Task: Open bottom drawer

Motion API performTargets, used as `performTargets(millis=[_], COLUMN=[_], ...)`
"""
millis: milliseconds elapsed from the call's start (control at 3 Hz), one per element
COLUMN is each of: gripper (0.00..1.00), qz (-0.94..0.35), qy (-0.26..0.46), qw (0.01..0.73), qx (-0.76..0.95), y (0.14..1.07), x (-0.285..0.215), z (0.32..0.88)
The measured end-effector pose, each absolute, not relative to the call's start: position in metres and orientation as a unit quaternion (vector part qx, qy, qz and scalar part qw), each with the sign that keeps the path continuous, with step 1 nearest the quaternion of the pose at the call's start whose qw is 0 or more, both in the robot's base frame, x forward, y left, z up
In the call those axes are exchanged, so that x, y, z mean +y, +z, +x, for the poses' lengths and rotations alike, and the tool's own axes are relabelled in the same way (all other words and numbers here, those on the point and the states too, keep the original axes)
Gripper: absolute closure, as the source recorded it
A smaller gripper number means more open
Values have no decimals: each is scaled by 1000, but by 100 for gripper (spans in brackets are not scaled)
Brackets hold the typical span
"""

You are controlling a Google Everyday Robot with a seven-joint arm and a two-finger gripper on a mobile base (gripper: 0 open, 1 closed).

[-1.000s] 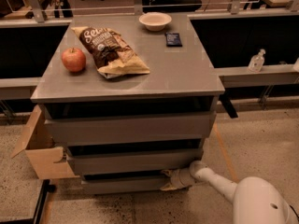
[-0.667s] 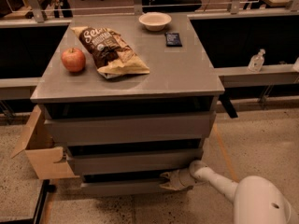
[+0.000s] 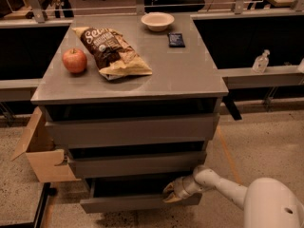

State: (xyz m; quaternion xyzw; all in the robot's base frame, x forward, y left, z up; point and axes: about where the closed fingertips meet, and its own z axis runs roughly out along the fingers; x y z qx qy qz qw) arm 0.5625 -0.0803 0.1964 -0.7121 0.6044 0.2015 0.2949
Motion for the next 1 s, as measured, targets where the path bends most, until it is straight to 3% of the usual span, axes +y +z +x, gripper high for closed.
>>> performTargets(millis=[1000], gripper=[100], qz=[-693], qy=[246], qw=[279], qx=[618], y=[193], x=[-78], z=[518])
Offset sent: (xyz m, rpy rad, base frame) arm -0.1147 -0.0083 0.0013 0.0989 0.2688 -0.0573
